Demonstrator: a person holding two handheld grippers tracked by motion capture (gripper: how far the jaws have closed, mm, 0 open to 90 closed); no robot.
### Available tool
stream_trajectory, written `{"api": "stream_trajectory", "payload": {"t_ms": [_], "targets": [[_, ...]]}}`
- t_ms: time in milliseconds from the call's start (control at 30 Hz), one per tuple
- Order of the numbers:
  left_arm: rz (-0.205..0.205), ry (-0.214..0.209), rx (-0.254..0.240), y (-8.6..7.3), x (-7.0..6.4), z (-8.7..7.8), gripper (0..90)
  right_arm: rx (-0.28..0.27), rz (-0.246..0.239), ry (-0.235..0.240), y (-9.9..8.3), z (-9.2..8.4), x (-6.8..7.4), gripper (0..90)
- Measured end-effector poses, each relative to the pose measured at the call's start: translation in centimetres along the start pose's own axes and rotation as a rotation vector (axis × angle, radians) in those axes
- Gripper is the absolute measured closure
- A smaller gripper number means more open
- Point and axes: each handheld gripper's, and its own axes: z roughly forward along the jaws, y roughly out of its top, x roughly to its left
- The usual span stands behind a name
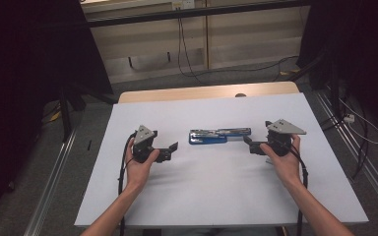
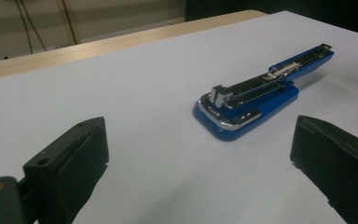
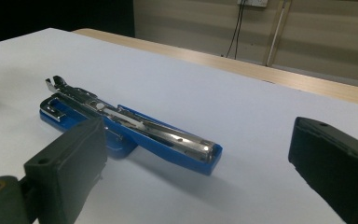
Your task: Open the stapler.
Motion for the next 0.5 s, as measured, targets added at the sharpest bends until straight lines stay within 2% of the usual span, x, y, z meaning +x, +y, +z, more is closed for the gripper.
{"api": "stream_trajectory", "payload": {"t_ms": [167,233,333,500], "targets": [[-0.010,0.016,-0.015,-0.7,0.5,-1.8,4.4,-0.007,0.011,-0.012,-0.5,-1.3,-0.1,4.4],[0.003,0.029,-0.018,-0.9,0.6,-2.5,4.4,-0.011,0.014,-0.014,-0.6,-1.8,-0.1,4.4],[0.002,0.031,-0.027,-1.6,0.5,-4.0,4.4,-0.022,0.012,-0.017,-0.7,-2.5,-0.1,4.5],[0.010,0.045,-0.033,-2.0,0.2,-5.2,4.4,-0.026,0.026,-0.035,-1.0,-3.5,-0.4,4.6]]}}
